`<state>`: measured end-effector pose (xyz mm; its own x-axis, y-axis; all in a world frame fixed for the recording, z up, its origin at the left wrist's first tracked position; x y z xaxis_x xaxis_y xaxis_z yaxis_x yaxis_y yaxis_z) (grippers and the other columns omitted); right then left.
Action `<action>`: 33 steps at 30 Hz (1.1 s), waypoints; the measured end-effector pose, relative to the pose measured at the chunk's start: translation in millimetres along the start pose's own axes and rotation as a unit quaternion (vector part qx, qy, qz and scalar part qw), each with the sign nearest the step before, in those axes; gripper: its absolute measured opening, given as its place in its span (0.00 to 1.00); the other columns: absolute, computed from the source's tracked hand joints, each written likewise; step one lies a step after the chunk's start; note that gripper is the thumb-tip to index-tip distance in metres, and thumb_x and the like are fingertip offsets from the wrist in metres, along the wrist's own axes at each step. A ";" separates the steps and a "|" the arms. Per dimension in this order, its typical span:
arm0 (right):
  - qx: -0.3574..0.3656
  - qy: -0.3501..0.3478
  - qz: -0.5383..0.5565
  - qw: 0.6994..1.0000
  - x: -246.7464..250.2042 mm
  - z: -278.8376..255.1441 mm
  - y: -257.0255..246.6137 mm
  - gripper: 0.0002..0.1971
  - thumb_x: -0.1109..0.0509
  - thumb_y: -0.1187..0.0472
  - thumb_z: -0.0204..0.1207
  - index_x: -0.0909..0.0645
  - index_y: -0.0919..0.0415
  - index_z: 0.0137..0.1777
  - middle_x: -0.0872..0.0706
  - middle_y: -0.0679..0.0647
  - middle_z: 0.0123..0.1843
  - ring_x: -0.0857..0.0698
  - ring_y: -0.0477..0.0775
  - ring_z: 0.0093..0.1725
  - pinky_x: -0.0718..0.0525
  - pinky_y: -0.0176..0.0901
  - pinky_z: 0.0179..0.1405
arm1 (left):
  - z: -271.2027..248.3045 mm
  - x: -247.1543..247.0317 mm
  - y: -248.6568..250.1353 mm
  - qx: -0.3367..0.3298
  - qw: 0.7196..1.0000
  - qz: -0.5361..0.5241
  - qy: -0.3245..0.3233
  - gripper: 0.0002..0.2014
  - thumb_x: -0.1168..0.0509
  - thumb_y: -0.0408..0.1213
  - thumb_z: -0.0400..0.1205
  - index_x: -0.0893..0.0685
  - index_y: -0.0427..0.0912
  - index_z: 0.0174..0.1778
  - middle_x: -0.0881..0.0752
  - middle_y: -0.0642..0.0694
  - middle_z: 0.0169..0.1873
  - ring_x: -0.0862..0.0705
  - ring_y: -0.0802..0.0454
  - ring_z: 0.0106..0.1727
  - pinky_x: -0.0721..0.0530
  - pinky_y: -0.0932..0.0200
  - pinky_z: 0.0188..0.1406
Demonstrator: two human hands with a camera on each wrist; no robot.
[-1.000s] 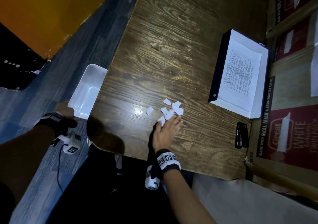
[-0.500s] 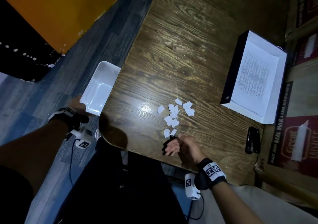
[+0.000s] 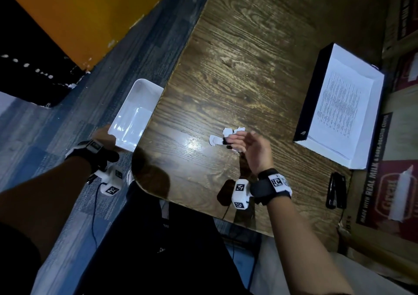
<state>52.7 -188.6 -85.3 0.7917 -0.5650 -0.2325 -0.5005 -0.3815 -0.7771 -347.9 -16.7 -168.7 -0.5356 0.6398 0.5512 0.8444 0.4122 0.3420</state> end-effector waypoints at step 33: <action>0.011 0.276 -0.564 0.778 60.6 34.3 -52.9 0.35 0.48 0.50 0.84 0.56 0.69 0.83 0.57 0.65 0.86 0.59 0.64 0.85 0.56 0.57 0.84 | 7.2 -3.1 -0.6 0.040 0.994 -0.101 0.024 0.26 0.44 0.19 0.82 0.32 0.29 0.78 0.25 0.27 0.73 0.23 0.30 0.72 0.20 0.47 0.62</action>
<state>139.2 -177.5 -78.3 0.4483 -0.1095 0.8872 0.4143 -0.8540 -0.3148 -346.8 -14.3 -176.2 -0.6910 0.5088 0.5135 0.7158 0.5806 0.3880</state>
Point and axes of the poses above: each hand's wrist, its own z-axis towards the middle knuckle, its own x-axis out of the back of the hand, y = z × x, the point moved 10 cm from there along z, towards the middle knuckle
